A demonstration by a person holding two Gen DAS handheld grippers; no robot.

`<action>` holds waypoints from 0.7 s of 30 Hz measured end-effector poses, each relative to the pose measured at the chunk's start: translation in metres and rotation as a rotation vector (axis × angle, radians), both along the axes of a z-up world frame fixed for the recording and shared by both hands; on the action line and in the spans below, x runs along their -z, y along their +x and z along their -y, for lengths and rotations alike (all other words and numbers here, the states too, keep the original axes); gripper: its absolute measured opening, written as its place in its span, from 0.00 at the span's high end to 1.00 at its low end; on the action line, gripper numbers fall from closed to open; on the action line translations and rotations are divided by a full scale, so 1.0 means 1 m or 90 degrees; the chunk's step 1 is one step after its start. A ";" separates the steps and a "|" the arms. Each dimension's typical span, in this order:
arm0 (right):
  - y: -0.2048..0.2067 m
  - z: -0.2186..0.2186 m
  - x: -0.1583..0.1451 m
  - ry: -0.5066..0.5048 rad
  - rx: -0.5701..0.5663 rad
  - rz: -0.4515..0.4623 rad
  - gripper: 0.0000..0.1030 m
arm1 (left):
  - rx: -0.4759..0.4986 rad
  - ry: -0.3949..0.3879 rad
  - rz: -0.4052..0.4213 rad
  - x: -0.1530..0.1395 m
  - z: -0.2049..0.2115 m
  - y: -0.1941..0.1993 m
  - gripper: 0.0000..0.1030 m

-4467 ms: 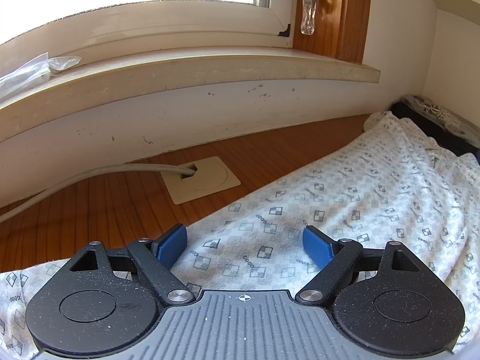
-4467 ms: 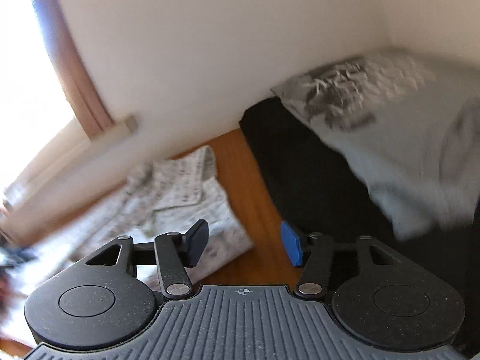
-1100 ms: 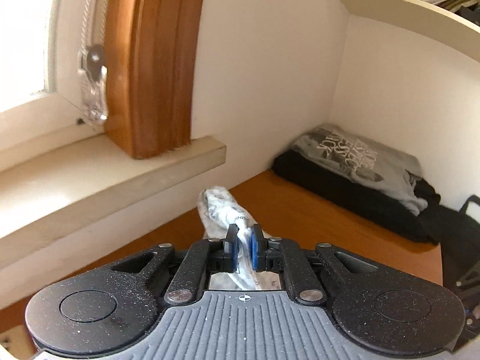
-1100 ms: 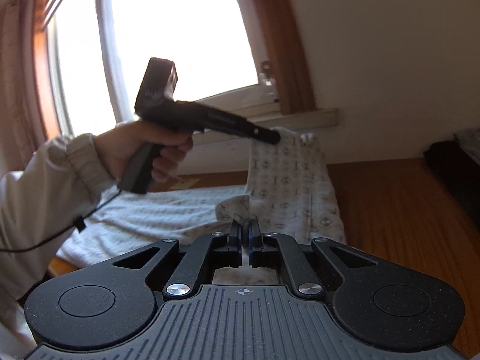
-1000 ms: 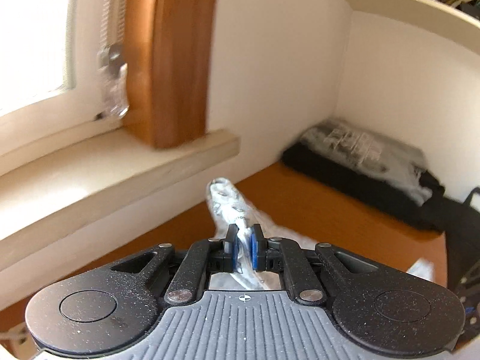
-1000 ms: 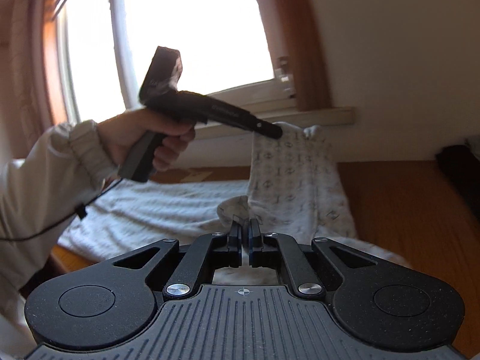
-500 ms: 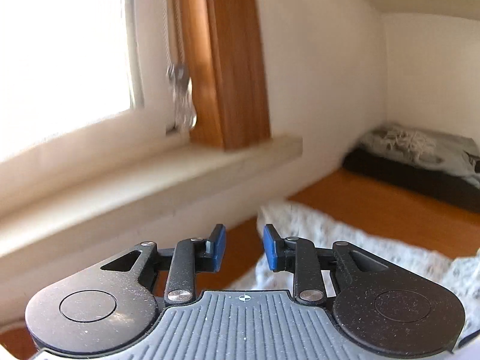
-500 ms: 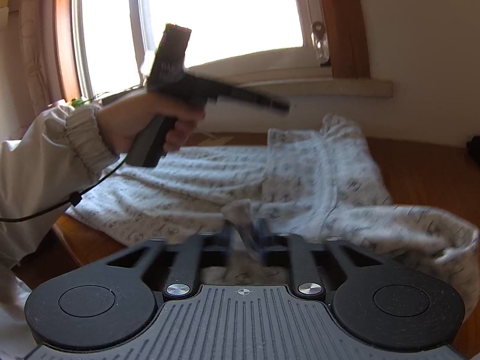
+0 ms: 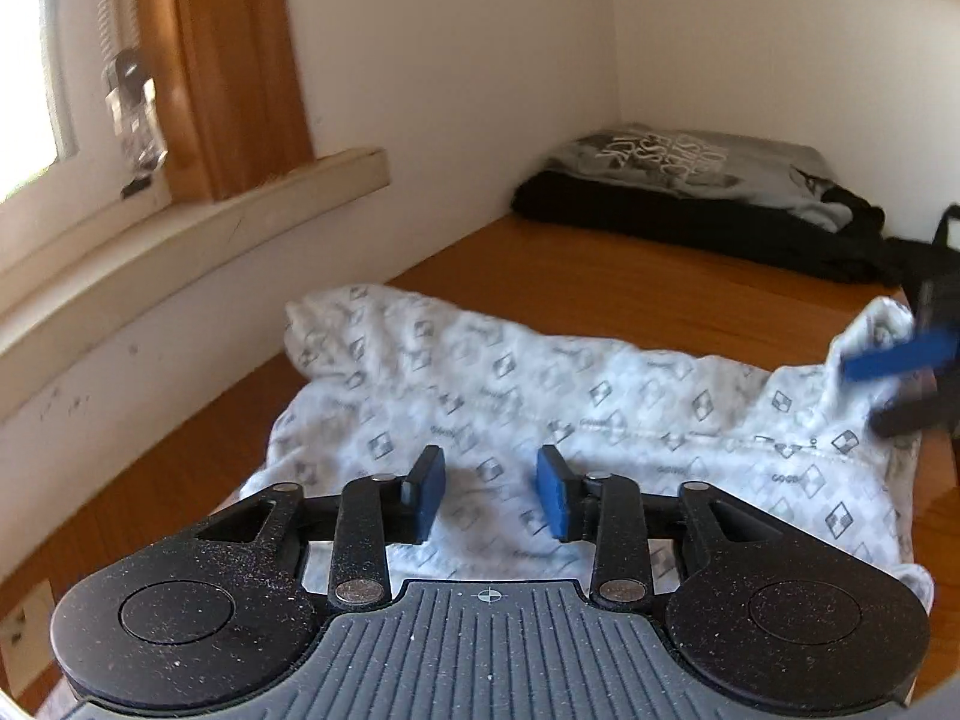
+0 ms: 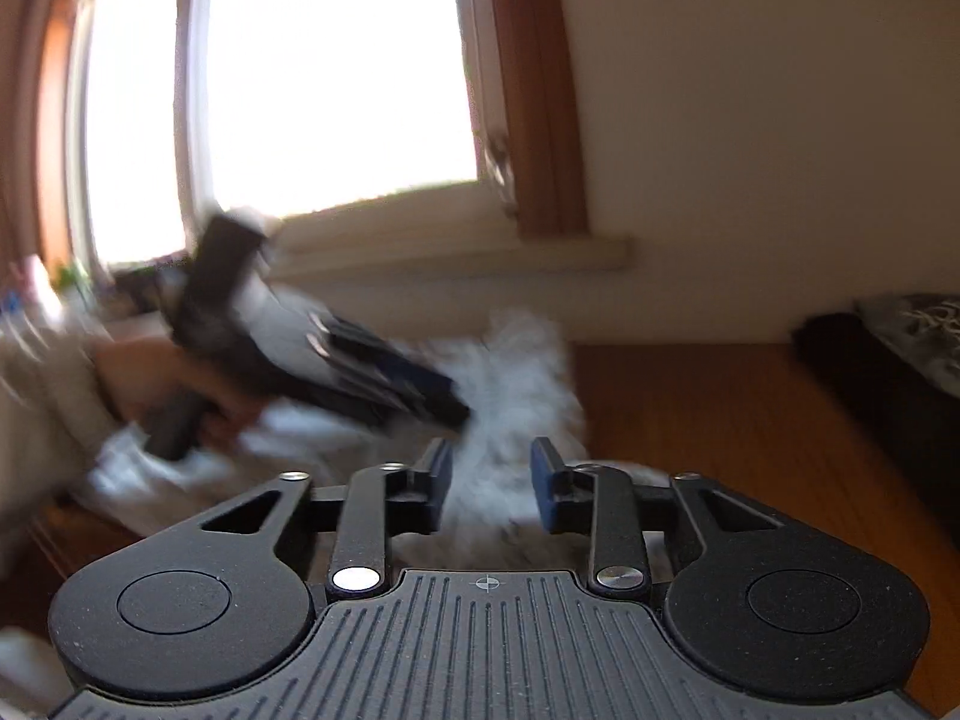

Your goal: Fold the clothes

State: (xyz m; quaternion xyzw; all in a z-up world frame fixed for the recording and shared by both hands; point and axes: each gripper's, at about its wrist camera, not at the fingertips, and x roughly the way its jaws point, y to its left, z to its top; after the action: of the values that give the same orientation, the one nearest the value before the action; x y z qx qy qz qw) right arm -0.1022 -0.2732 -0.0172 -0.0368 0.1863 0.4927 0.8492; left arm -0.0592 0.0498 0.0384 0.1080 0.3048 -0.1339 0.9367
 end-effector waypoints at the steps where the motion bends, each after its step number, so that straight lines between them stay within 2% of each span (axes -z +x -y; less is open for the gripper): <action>1: -0.001 -0.004 0.006 -0.016 -0.011 -0.010 0.76 | -0.002 0.001 0.002 0.000 0.000 -0.001 0.58; 5: -0.014 -0.006 0.012 -0.029 -0.048 -0.025 0.74 | -0.010 0.011 0.015 -0.005 0.004 -0.016 0.56; 7: -0.012 0.003 0.005 -0.012 -0.048 -0.039 0.74 | -0.007 0.009 0.026 -0.010 0.010 -0.029 0.46; 9: -0.010 0.021 -0.005 0.011 -0.025 -0.027 0.74 | 0.012 -0.003 0.046 -0.016 0.020 -0.042 0.37; 12: -0.006 0.050 -0.021 0.042 0.024 0.002 0.74 | 0.057 -0.014 0.060 -0.021 0.044 -0.057 0.37; 16: 0.010 0.078 -0.026 0.025 0.115 0.038 0.74 | 0.128 -0.002 0.048 -0.021 0.080 -0.064 0.34; 19: 0.029 0.080 -0.013 -0.001 0.149 0.020 0.79 | 0.153 0.012 0.031 -0.014 0.101 -0.063 0.34; 21: 0.037 0.081 -0.005 0.004 0.145 -0.008 0.84 | 0.166 0.011 0.019 -0.008 0.108 -0.062 0.34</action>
State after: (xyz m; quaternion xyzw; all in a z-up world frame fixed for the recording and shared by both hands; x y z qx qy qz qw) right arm -0.0651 -0.3544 -0.0126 -0.0095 0.1931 0.3935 0.8988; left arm -0.1208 -0.0586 0.0467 0.1568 0.2751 -0.2502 0.9150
